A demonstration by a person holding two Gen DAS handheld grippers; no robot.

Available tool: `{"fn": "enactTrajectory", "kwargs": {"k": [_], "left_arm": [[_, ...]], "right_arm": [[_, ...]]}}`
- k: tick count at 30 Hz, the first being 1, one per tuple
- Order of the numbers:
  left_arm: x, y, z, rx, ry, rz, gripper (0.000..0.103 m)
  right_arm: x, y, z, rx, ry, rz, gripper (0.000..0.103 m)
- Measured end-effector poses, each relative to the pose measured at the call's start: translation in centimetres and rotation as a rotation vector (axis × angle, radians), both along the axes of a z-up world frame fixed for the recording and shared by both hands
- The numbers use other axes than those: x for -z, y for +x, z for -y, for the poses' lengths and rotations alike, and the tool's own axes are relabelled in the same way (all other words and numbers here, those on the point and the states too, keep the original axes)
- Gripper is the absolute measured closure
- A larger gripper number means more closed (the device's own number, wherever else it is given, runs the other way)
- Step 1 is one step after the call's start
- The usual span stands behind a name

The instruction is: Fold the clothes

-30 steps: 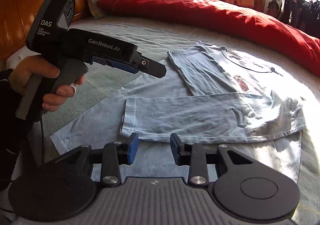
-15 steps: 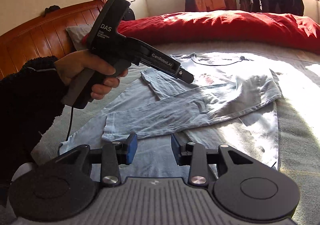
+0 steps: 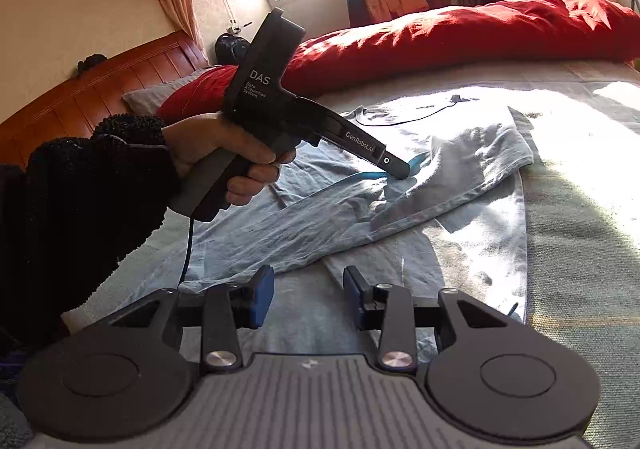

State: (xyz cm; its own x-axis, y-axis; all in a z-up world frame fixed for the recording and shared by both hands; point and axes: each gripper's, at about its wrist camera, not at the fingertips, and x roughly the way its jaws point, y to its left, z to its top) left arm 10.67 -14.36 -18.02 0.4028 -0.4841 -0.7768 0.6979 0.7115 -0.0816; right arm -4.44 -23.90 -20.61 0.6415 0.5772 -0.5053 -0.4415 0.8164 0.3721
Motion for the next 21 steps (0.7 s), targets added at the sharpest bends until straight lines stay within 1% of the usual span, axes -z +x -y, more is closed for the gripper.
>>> {"fn": "enactTrajectory", "kwargs": {"k": [4, 7, 8, 10, 15, 17, 21], "left_arm": [[-1.1, -0.3, -1.2, -0.063, -0.046, 0.014, 0.103], [-1.7, -0.1, -2.8, -0.115, -0.07, 0.004, 0.103], [-1.7, 0.0, -3.2, -0.133, -0.068, 0.001, 0.103], [-1.3, 0.3, -3.9, -0.173, -0.04, -0.008, 0.103], [-1.1, 0.4, -5.9, -0.248, -0.047, -0.039, 0.103], [-1.0, 0.4, -6.7, -0.278, -0.05, -0.052, 0.101], [-2.8, -0.9, -9.0, -0.313, -0.06, -0.044, 0.1]], "right_arm": [[0.1, 0.0, 0.1, 0.009, 0.009, -0.007, 0.06], [0.0, -0.1, 0.0, 0.01, 0.005, -0.006, 0.059], [0.0, -0.1, 0.0, 0.012, 0.002, -0.005, 0.058], [-0.1, -0.1, -0.1, 0.015, -0.002, -0.005, 0.057], [-0.5, -0.4, -0.2, 0.02, -0.003, 0.0, 0.055], [-0.7, -0.7, -0.2, 0.02, -0.004, 0.001, 0.054], [-1.5, -1.5, -0.1, 0.022, -0.009, 0.01, 0.051]]}}
